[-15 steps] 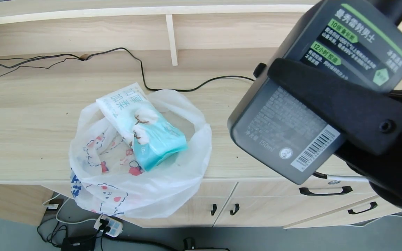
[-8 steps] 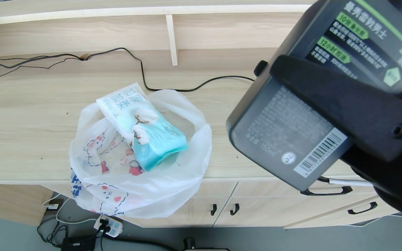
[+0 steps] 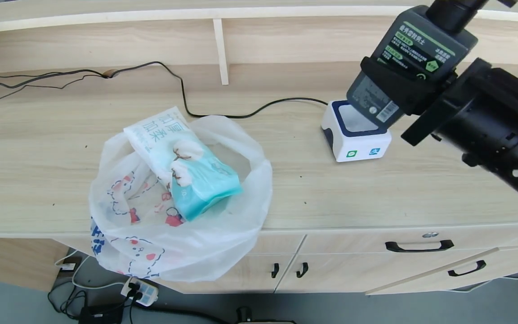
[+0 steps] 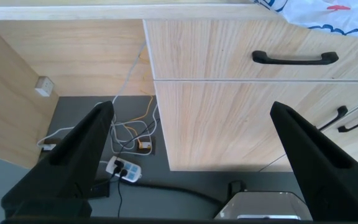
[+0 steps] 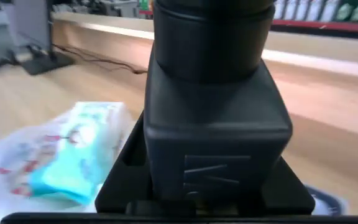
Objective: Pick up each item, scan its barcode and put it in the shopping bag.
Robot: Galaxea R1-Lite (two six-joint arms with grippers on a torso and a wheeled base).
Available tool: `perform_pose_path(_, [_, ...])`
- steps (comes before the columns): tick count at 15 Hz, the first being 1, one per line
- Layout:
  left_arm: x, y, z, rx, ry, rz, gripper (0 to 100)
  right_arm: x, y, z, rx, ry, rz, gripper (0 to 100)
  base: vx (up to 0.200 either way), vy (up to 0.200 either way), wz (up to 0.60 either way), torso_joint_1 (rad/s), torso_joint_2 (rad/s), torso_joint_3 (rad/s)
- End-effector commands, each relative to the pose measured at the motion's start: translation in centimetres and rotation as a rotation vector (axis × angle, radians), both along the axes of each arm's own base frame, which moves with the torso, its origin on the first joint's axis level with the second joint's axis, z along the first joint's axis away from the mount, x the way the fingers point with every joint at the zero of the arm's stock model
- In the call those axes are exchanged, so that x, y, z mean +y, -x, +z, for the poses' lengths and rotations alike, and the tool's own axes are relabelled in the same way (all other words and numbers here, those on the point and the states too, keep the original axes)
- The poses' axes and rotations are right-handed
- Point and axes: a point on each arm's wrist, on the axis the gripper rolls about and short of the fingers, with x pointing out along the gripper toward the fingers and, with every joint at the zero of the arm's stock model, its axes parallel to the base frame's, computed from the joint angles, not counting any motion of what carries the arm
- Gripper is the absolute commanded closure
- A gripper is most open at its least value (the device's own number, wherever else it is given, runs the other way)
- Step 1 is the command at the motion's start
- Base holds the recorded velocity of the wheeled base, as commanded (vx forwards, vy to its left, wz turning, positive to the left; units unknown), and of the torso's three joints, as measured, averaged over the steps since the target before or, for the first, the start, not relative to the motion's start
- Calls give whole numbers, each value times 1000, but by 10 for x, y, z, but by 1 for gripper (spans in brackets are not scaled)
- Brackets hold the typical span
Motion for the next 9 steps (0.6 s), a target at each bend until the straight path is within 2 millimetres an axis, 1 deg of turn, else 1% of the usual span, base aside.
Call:
perform_pose_path(1, [0,0,0,0,-1,0,0,-1,-41,-4,-128,147,-149,100,0,0,0,0,0,0])
perform_pose_path(2, [0,0,0,0,-1,0,0,1,-42,-6,-159,186,-157,100,0,0,0,0,0,0])
perform_pose_path(3, [0,0,0,-2,-1,0,0,1,-45,-9,-265,303,-161,100,0,0,0,0,0,0])
perform_pose_path(4, [0,0,0,-2,-1,0,0,-1,-47,-12,-282,337,-164,100,0,0,0,0,0,0])
perform_pose_path(5, [0,0,0,-3,-1,0,0,-6,-56,-16,-378,435,-173,100,0,0,0,0,0,0])
perform_pose_path(6, [0,0,0,-3,-1,0,0,-8,-59,-14,-427,470,-171,100,0,0,0,0,0,0])
perform_pose_path(7, [0,0,0,-3,-4,-2,0,-8,-70,-18,-496,528,-136,100,0,0,0,0,0,0])
perform_pose_path(8, [0,0,0,-2,-8,-1,0,-6,-82,-33,-503,572,-88,100,0,0,0,0,0,0])
perform_pose_path(9, [0,0,0,-2,-18,-3,0,-15,-101,-49,-512,625,-66,100,0,0,0,0,0,0])
